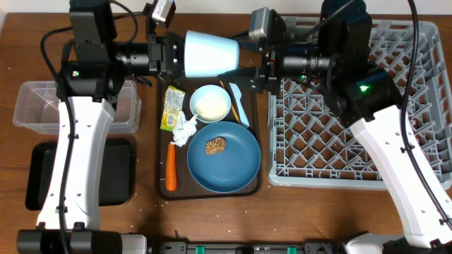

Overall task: Sort waste into correct bins and load items into the dishwasher rack
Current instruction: 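Place the light-blue cup in the dish rack with the right gripper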

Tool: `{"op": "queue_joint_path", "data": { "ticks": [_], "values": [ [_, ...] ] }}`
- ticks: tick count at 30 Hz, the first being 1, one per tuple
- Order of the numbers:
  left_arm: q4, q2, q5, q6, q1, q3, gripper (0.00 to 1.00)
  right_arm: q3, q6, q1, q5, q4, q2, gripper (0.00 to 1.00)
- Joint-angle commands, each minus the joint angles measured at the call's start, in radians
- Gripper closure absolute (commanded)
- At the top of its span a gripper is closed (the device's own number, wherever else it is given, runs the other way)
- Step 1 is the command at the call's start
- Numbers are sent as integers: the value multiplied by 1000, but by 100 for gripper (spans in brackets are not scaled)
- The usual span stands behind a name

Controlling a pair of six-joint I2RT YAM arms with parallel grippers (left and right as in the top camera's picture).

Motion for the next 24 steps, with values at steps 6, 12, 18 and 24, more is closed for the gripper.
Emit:
{"op": "queue_joint_path", "data": {
  "ticks": [6, 12, 18, 24],
  "values": [
    [90, -17, 5, -11, -1, 5, 34, 0, 59, -52, 241, -97, -76, 63],
    [129, -15, -12, -8, -1, 5, 33, -1, 68, -142, 255, -186, -129, 63],
    [133, -15, -44, -8, 18, 5, 33, 0, 126, -253, 403, -358, -158, 64],
    [132, -15, -119, 24, 45, 4, 41, 0, 217, -332, 565, -585, -158, 64]
  ]
}}
